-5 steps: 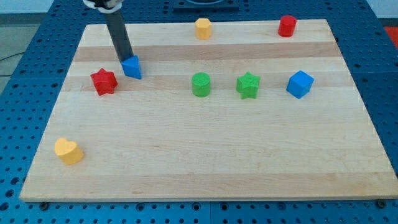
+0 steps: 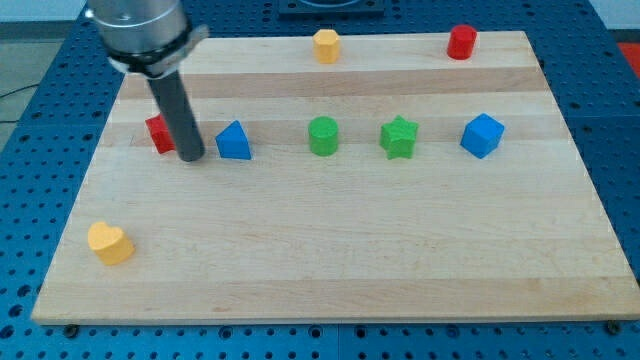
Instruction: Push the red star left to the yellow hexagon
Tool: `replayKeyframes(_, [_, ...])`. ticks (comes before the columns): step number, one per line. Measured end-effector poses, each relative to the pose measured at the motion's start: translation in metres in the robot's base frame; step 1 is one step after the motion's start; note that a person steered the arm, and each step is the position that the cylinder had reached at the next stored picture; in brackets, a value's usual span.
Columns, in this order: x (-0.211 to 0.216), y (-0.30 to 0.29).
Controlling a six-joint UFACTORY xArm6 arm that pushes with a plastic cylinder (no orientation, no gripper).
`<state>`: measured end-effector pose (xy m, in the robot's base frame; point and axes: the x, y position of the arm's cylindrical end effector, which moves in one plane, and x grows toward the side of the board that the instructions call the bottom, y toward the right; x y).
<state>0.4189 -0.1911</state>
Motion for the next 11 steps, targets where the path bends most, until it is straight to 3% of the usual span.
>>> replayKeyframes(2, [-0.045, -0.036])
replayKeyframes(3, [-0.016, -0.034])
replayKeyframes(4, [-0.027, -0.080])
replayKeyframes(5, [-0.057, -0.086])
replayKeyframes(8, [-0.130, 0.017])
replayKeyframes(9, [-0.130, 0.046])
replayKeyframes(11, [-0.071, 0.029])
